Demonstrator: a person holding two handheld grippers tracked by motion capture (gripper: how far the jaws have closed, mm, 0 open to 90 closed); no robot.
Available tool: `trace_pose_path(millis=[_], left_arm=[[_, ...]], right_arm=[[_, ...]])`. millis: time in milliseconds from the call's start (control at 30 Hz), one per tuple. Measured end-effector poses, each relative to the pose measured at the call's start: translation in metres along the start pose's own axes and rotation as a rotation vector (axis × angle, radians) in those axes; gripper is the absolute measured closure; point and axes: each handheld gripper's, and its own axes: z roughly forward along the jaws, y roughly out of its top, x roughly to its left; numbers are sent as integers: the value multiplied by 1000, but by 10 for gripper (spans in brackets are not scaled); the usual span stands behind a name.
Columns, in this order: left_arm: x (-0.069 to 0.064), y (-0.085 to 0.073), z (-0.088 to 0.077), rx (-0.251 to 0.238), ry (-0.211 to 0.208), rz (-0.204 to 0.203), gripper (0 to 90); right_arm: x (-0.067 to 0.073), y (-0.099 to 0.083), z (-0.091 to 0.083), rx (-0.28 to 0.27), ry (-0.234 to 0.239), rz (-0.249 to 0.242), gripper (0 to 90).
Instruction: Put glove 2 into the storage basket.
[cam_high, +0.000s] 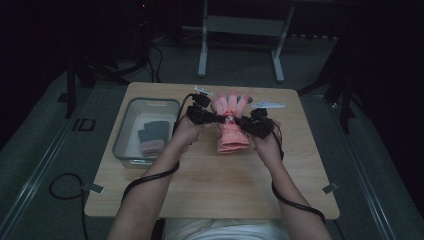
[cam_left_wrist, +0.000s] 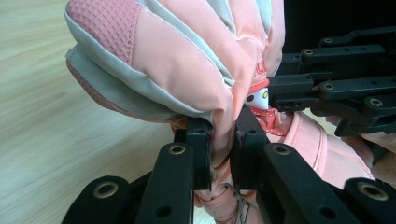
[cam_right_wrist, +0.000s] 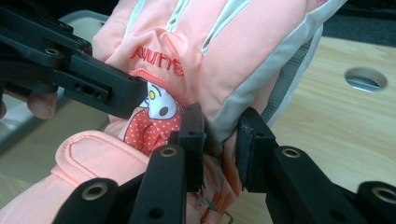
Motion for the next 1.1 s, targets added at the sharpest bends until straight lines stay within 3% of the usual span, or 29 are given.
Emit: trace_pose_path(millis=[333, 633, 1100], left_arm=[[9, 5, -47, -29, 43, -11, 796], [27, -5, -89, -46, 89, -43, 795], [63, -30, -177, -57, 184, -101, 795]], right_arm=[[33, 31, 9, -32, 33, -41, 741], [67, 49, 31, -33, 75, -73, 740], [144, 81, 77, -26, 174, -133, 740]])
